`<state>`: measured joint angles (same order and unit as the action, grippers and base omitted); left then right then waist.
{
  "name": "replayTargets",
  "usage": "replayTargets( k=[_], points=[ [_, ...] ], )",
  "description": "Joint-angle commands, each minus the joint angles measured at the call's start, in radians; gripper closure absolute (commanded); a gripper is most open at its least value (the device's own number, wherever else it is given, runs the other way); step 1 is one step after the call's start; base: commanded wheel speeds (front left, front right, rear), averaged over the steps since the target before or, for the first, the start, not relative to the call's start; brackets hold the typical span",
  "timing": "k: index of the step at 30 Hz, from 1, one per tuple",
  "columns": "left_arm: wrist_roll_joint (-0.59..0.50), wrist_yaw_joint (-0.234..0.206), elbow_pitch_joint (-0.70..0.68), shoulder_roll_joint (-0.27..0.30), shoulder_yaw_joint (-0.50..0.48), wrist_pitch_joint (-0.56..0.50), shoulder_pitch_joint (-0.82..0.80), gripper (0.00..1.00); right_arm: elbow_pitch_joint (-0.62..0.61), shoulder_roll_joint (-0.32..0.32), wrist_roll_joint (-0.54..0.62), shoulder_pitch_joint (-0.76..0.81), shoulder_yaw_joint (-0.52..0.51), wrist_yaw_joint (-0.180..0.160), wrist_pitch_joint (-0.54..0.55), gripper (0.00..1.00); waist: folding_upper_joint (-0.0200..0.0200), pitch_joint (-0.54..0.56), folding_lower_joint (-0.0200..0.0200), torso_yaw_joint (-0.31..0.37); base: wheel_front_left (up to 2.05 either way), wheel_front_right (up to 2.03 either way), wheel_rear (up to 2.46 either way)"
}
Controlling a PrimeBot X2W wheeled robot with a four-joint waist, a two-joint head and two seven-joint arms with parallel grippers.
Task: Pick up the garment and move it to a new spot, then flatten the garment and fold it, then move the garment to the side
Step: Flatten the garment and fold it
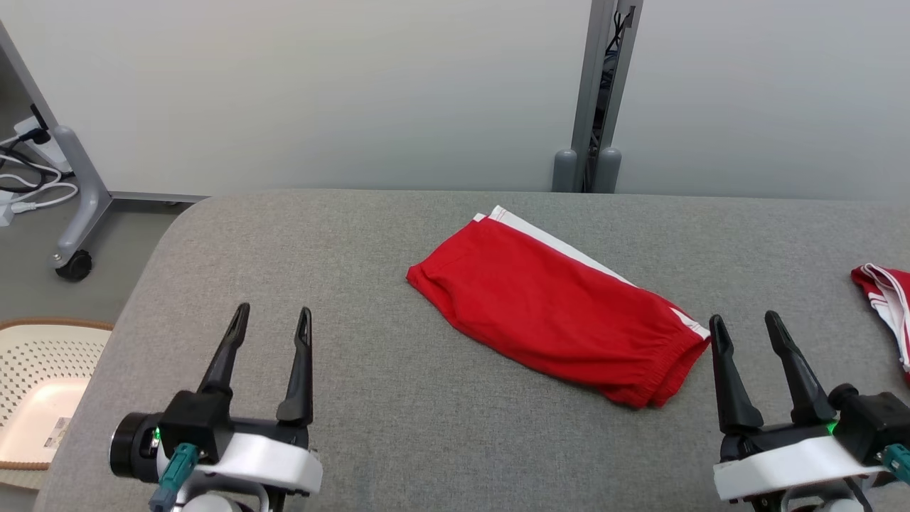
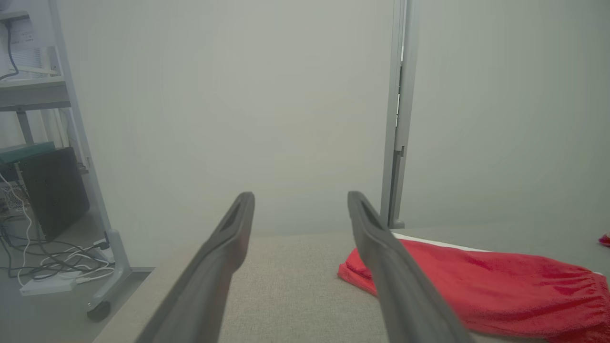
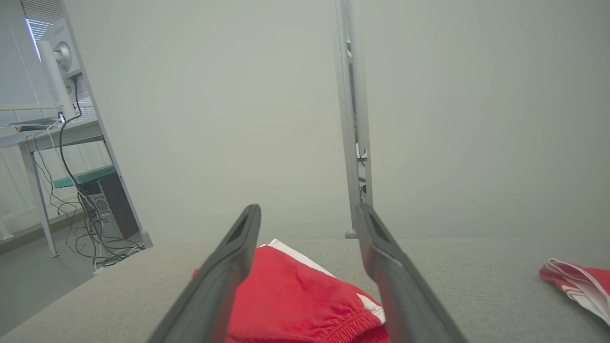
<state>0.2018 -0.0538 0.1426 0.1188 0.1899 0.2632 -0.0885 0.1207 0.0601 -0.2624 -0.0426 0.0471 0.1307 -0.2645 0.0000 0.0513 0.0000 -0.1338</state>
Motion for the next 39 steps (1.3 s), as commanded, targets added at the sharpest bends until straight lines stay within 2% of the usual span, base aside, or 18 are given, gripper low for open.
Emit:
replayTargets(
  k=[1, 7, 14, 26, 31, 36, 39],
  points=[
    [-0.013, 0.021, 0.009, -0.011, -0.023, 0.001, 0.026, 0.0, 0.011, 0.0, 0.001, 0.02, -0.008, 0.0, 0.0, 0.0, 0.0, 0.004, 0.0, -0.001, 0.0, 0.0, 0.0],
    [-0.031, 0.076, 0.049, -0.052, -0.084, 0.001, 0.084, 0.0, 0.089, -0.006, 0.017, 0.048, -0.022, 0.0, 0.0, 0.0, 0.0, 0.013, 0.0, 0.007, 0.0, 0.0, 0.0],
    [-0.054, 0.113, 0.064, -0.065, -0.084, 0.001, 0.077, 0.0, 0.113, -0.007, -0.006, 0.033, -0.026, 0.0, 0.0, 0.0, 0.0, 0.013, 0.0, 0.01, 0.0, 0.0, 0.0],
    [-0.031, 0.116, 0.081, -0.066, -0.064, 0.001, 0.066, 0.0, 0.169, -0.007, -0.072, 0.027, -0.001, 0.0, 0.0, 0.0, 0.0, 0.017, 0.0, 0.007, 0.0, 0.0, 0.0],
    [-0.022, 0.12, 0.083, -0.066, -0.044, 0.001, 0.055, 0.0, 0.272, -0.006, -0.139, -0.009, 0.02, 0.0, 0.0, 0.0, 0.0, 0.001, 0.0, -0.009, 0.0, 0.0, 0.0],
    [-0.023, 0.113, 0.096, -0.066, -0.023, 0.001, 0.055, 0.0, 0.372, -0.006, -0.26, -0.086, 0.05, 0.0, 0.028, 0.0, 0.0, -0.025, 0.0, -0.031, 0.0, 0.0, 0.0],
    [-0.022, 0.112, 0.101, -0.066, -0.013, 0.001, 0.045, 0.0, 0.42, -0.005, -0.285, -0.13, 0.052, 0.0, 0.033, 0.0, 0.0, -0.041, 0.0, -0.05, 0.0, 0.0, 0.0]
  ],
)
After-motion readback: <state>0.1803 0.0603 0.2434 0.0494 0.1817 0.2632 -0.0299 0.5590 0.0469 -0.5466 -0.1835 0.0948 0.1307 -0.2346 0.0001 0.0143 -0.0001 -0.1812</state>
